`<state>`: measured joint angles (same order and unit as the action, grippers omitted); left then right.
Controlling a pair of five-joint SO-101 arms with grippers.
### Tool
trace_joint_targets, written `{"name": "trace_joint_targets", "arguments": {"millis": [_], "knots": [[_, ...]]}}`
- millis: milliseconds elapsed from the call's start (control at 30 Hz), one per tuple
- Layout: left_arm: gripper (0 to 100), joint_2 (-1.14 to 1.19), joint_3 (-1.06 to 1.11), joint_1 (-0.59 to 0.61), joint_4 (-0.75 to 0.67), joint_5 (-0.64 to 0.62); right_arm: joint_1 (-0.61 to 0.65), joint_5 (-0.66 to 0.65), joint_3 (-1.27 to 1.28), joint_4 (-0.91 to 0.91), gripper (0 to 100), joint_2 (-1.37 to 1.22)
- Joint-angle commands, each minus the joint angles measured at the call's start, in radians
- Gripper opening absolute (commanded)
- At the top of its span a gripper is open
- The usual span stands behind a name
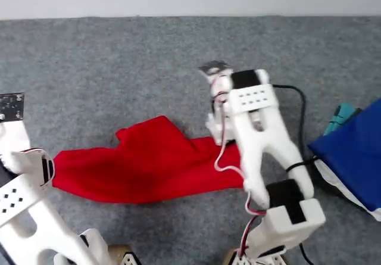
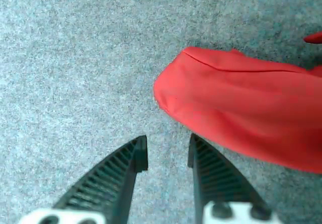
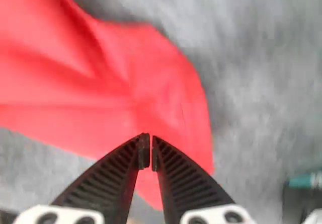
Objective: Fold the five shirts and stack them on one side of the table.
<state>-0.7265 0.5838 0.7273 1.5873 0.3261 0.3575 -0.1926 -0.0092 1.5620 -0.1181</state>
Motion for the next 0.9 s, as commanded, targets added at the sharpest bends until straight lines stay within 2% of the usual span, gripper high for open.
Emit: {"name": "trace_joint_targets", "arguments": {"millis": [0, 200, 433, 633, 867], "knots": [[14, -0.025, -0.002, -0.002, -0.02, -0.011, 0.102, -0.005, -0.006, -0.122, 0.9, 0.041], [14, -0.026, -0.004, 0.005, -0.018, -0.012, 0.194, 0.126, -0.006, -0.232, 0.9, -0.139], [14, -0.026, -0.01, 0.006, -0.015, -0.009, 0.193, 0.137, -0.006, -0.104, 0.9, -0.331], [14, -0.026, -0.01, 0.006, -0.015, -0.009, 0.196, 0.137, 0.015, 0.091, 0.9, -0.305], [14, -0.026, -0.01, 0.005, -0.02, -0.008, 0.193, 0.127, 0.299, 0.079, 0.9, -0.117]]}}
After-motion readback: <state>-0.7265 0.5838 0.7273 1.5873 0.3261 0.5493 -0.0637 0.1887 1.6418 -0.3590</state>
